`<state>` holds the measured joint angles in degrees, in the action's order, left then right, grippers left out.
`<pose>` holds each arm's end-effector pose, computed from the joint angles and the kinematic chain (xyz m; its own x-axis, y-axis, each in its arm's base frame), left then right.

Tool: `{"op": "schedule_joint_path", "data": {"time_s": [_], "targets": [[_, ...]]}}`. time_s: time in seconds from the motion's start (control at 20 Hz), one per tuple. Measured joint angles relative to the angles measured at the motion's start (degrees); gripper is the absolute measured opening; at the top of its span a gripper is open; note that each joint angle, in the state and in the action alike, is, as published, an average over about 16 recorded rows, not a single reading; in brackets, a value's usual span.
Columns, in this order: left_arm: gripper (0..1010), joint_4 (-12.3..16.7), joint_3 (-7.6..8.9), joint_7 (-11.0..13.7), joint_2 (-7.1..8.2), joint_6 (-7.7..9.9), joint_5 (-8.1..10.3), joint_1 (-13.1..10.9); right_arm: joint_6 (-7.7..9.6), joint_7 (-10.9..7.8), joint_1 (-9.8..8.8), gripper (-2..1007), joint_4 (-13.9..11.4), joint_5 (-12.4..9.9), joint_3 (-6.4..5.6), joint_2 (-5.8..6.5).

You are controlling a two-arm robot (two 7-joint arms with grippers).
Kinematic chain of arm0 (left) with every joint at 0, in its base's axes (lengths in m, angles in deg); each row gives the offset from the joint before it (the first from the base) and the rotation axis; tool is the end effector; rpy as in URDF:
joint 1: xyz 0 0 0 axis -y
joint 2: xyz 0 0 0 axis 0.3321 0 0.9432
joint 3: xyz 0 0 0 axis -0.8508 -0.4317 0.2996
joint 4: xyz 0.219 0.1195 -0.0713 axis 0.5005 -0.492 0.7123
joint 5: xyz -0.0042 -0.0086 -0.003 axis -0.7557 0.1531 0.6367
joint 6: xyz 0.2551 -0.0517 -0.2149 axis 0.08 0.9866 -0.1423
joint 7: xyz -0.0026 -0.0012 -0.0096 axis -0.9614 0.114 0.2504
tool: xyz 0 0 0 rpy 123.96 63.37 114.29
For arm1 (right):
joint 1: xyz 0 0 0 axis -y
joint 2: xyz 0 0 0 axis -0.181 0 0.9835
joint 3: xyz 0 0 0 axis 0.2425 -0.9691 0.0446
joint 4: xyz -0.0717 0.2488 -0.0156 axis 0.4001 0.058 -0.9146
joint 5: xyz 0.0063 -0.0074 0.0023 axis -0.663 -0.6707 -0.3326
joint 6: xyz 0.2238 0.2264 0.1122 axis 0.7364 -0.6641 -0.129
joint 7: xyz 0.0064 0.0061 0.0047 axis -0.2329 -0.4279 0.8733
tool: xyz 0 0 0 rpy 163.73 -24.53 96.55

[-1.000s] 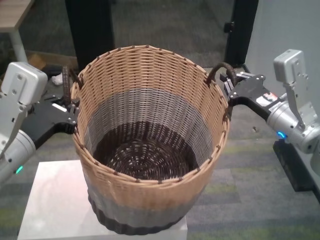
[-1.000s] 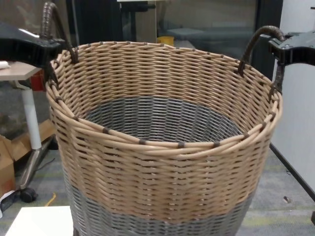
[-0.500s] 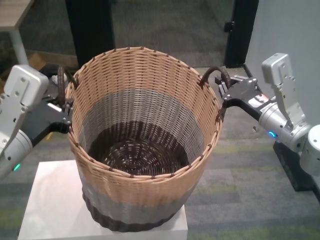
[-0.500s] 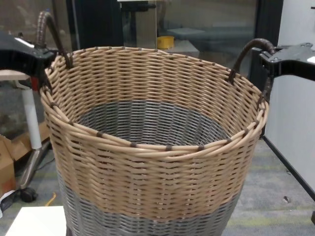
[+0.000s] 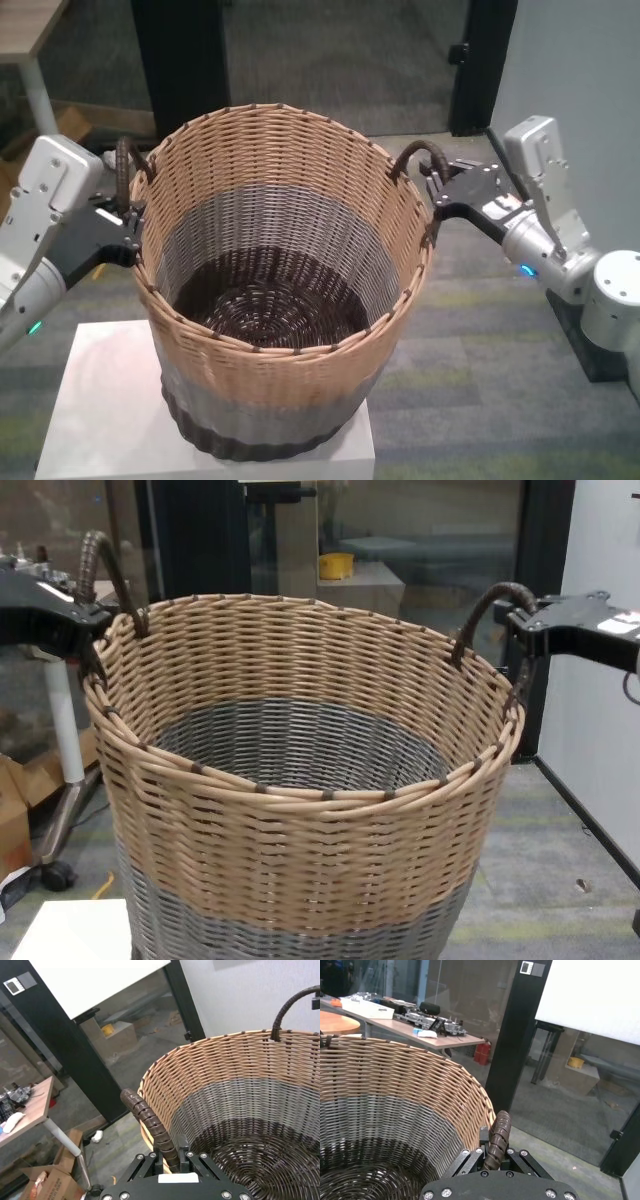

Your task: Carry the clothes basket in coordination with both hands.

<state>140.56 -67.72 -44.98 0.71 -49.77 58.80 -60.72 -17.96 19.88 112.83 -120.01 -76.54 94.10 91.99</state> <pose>0.3791 0.0323 -0.1522 0.3565 0.8329 0.4233 -0.9310 0.3548 0.0858 0.4903 -0.0379 -0.2242 0.4864 -0.8290 0.2761 0.8608 0.5088 0.0111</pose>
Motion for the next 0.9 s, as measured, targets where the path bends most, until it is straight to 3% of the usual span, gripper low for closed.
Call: {"op": "schedule_joint_path", "data": {"time_s": [0.45,0.9], "targets": [[183,-3.56,-0.30,1.11,-0.82,-0.70,-2.24,1.37,-3.58,-1.22,3.50,106,7.93,0.78,0.42,-2.35],[183,-5.43,0.63,1.67,-1.75,-1.12,-3.55,0.79,-5.38,-2.07,5.33,106,13.05,1.03,0.49,-3.89]]}}
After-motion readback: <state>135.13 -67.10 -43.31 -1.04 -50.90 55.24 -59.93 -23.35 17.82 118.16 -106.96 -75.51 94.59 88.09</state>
